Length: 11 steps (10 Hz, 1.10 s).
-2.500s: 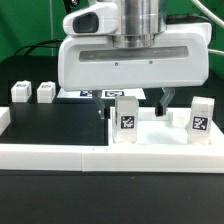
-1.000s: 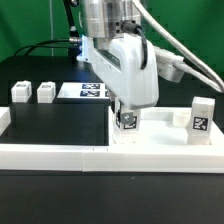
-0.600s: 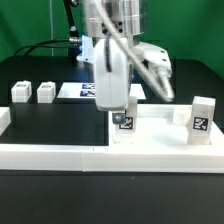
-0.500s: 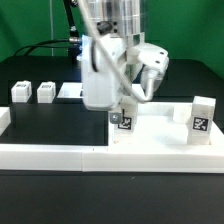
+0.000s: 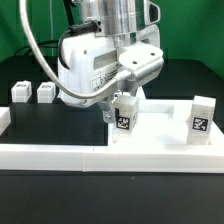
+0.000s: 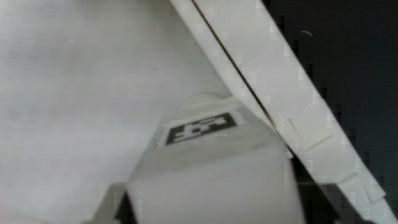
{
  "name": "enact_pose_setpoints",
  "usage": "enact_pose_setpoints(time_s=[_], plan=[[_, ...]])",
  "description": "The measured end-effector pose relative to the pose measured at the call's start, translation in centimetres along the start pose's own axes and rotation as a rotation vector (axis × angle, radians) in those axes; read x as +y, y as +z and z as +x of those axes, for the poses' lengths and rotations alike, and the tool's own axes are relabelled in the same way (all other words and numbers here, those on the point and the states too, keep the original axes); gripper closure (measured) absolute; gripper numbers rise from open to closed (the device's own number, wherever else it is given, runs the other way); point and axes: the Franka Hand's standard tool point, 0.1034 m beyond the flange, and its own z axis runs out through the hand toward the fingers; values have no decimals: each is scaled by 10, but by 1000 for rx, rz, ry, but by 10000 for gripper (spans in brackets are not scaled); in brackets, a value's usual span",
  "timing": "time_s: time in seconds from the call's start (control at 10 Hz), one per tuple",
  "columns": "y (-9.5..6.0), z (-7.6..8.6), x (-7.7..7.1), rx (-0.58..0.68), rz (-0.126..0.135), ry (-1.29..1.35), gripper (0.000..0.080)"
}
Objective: Assemble square table
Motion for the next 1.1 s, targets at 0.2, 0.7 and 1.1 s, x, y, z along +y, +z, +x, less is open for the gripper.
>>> enact_pose_setpoints(time_s=[0.2, 0.7, 1.1], plan=[[1, 1, 1, 10, 5, -34, 485], [1, 0, 2, 11, 3, -43, 160], [1, -1, 2, 11, 3, -48, 150]])
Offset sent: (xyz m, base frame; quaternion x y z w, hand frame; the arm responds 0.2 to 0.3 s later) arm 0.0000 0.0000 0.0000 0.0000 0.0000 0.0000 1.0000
